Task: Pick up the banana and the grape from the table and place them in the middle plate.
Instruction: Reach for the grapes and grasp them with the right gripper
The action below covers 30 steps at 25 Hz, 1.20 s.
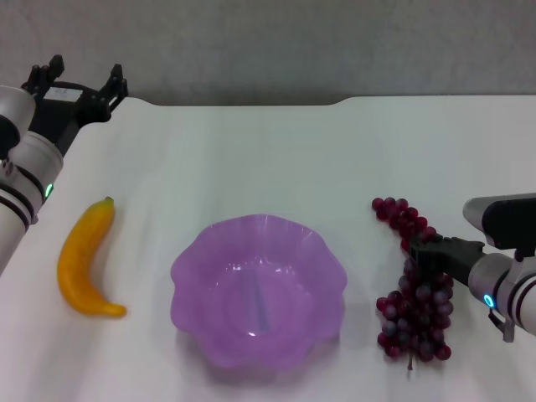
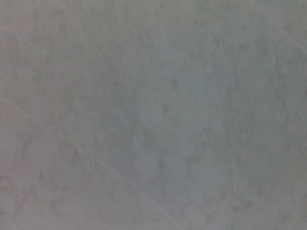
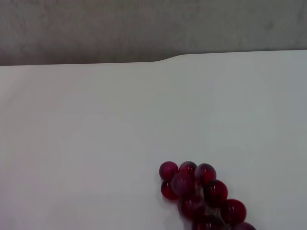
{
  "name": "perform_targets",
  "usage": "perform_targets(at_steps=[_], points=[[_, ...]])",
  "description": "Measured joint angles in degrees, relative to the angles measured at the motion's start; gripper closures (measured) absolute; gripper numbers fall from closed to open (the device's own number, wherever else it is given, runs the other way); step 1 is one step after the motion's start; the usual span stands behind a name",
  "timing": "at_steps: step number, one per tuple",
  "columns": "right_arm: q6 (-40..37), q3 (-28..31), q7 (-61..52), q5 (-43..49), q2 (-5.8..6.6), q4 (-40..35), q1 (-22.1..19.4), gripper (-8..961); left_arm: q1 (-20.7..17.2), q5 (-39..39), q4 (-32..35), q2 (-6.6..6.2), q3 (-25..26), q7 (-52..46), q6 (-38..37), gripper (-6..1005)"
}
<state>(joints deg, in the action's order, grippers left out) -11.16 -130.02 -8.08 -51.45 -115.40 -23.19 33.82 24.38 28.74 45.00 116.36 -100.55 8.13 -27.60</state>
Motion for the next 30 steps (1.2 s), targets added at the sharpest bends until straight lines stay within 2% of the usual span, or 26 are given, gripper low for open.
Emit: perform_targets(at_steps=[20, 30], points=[[-2.1, -5.6, 0.2, 0.2, 0.02, 0.2, 0.7, 625, -0.1, 0.1, -0.1, 0.0, 0.0, 0.0, 0.0, 122], [-3.2, -5.9, 0.1, 0.2, 0.09, 0.6, 0.9, 645, -0.2, 0.1, 0.0, 0.0, 0.0, -0.1, -0.3, 122]])
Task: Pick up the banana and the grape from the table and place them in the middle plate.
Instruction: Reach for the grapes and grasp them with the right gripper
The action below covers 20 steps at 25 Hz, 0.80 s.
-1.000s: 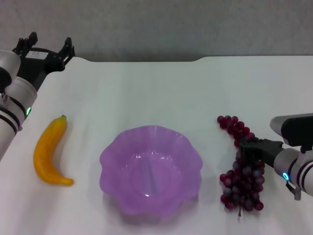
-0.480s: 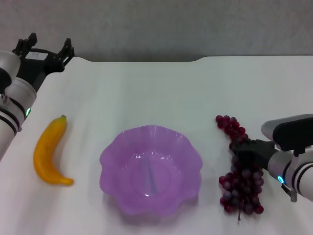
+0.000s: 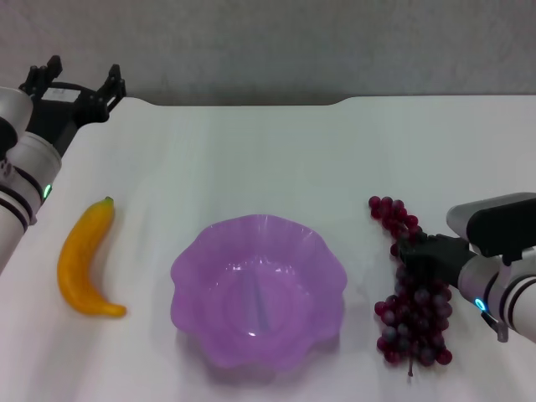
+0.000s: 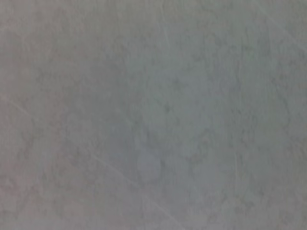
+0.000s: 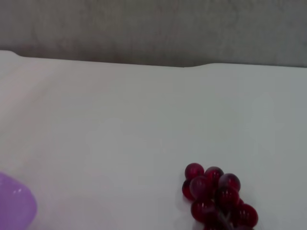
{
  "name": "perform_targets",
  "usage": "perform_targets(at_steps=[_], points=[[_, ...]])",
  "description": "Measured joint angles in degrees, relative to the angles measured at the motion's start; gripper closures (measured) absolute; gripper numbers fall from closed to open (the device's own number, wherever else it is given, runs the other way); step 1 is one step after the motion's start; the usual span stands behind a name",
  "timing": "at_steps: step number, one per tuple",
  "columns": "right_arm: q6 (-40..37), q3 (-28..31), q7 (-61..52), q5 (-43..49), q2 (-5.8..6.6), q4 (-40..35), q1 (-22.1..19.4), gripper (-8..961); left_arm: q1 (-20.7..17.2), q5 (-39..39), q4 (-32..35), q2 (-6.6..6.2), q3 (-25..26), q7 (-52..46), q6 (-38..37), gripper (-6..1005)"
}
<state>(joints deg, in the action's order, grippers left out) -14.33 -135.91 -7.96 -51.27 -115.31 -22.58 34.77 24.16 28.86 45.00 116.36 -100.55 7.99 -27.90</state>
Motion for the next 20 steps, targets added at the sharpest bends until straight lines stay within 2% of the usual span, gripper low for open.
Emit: perform_targets(at_steps=[9, 20], points=[[-0.9, 0.3, -0.1, -0.2, -0.05, 0.0, 0.1, 681, 0.0, 0.1, 0.0, 0.0, 0.0, 0.0, 0.1, 122], [-1.8, 0.5, 0.1, -0.2, 0.09, 0.1, 0.2, 802, 0.0, 0.1, 0.0, 0.0, 0.0, 0.0, -0.1, 123]])
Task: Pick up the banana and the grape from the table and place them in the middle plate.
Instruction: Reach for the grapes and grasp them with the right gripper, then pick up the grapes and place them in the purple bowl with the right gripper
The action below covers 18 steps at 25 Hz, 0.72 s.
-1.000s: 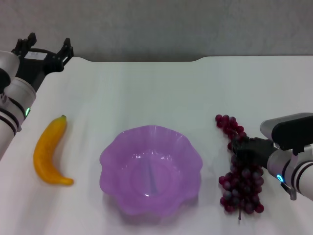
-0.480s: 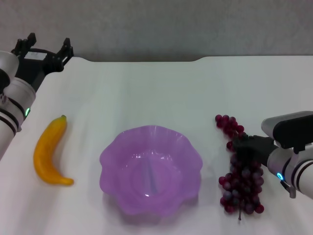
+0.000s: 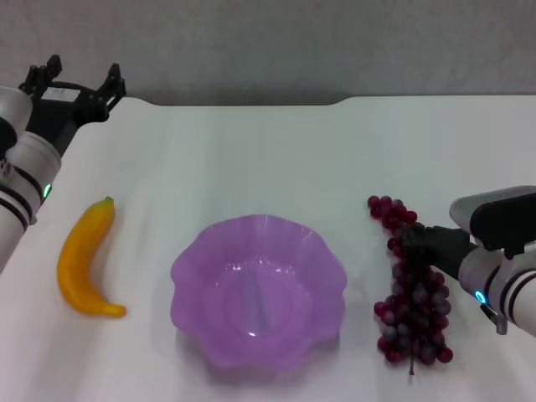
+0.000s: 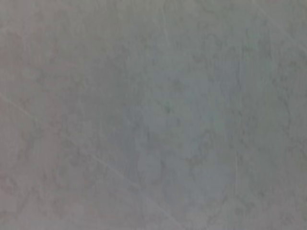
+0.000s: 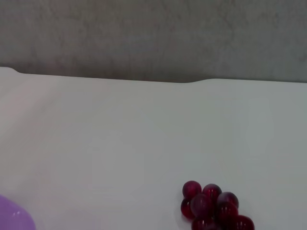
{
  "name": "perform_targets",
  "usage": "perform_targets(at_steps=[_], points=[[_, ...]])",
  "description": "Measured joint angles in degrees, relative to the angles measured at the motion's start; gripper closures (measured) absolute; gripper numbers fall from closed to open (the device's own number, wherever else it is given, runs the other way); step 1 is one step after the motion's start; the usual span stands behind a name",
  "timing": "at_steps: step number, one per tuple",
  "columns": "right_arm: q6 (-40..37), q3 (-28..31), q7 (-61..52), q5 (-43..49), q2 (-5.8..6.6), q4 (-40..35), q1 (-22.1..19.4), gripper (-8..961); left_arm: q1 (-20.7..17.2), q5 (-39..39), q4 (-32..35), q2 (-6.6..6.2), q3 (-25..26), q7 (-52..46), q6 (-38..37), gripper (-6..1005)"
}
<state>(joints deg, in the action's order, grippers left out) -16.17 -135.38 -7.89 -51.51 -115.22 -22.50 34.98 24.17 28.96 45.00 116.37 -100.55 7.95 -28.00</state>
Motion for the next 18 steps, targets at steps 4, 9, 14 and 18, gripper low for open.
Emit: perform_targets(at_steps=[4, 9, 14, 18], points=[[0.0, 0.0, 0.0, 0.1, 0.0, 0.1, 0.0, 826, 0.0, 0.0, 0.0, 0.0, 0.0, 0.1, 0.0, 123], [-0.1, 0.0, 0.0, 0.2, 0.0, 0.1, 0.0, 833, 0.0, 0.0, 0.0, 0.0, 0.0, 0.0, 0.0, 123], [-0.9, 0.0, 0.0, 0.2, 0.0, 0.0, 0.0, 834, 0.0, 0.1, -0.1, 0.0, 0.0, 0.0, -0.1, 123], [-2.8, 0.0, 0.0, 0.1, 0.01, -0.1, 0.2, 835, 0.0, 0.1, -0.4, 0.0, 0.0, 0.0, -0.1, 122]])
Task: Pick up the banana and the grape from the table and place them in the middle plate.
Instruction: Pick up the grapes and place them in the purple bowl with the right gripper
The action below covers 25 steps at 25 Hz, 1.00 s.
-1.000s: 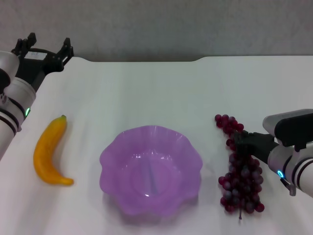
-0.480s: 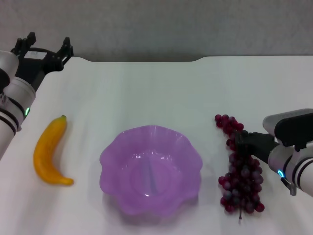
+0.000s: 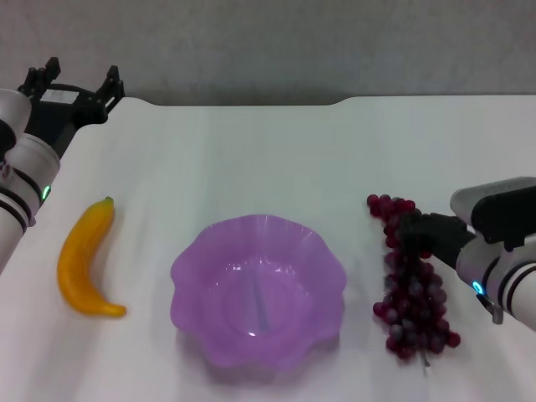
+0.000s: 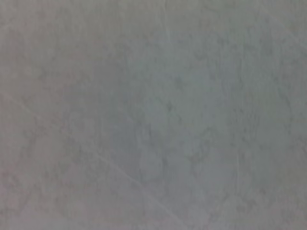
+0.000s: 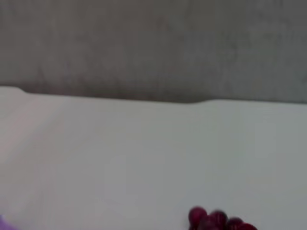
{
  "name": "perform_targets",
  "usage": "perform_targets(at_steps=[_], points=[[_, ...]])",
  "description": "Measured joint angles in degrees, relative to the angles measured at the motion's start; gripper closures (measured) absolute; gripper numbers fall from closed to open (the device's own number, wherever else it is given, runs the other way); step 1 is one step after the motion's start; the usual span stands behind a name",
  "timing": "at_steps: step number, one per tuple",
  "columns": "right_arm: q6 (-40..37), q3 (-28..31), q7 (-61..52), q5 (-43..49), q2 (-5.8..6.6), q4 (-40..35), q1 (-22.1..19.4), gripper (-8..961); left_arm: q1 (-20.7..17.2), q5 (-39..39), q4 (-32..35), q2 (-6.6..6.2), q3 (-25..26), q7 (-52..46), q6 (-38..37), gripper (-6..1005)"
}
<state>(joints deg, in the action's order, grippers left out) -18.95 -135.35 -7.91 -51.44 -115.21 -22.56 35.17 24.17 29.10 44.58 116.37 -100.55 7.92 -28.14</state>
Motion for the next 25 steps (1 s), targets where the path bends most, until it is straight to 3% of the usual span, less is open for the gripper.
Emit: perform_targets(at_steps=[12, 25], points=[[-3.0, 0.1, 2.3, 0.2, 0.07, -0.6, 2.0, 844, 0.0, 0.0, -0.1, 0.0, 0.0, 0.0, 0.2, 123], [-4.2, 5.6, 11.2, 0.2, 0.53, -3.8, 3.0, 852, -0.1, 0.0, -0.3, 0.0, 0.0, -0.2, 0.5, 122]])
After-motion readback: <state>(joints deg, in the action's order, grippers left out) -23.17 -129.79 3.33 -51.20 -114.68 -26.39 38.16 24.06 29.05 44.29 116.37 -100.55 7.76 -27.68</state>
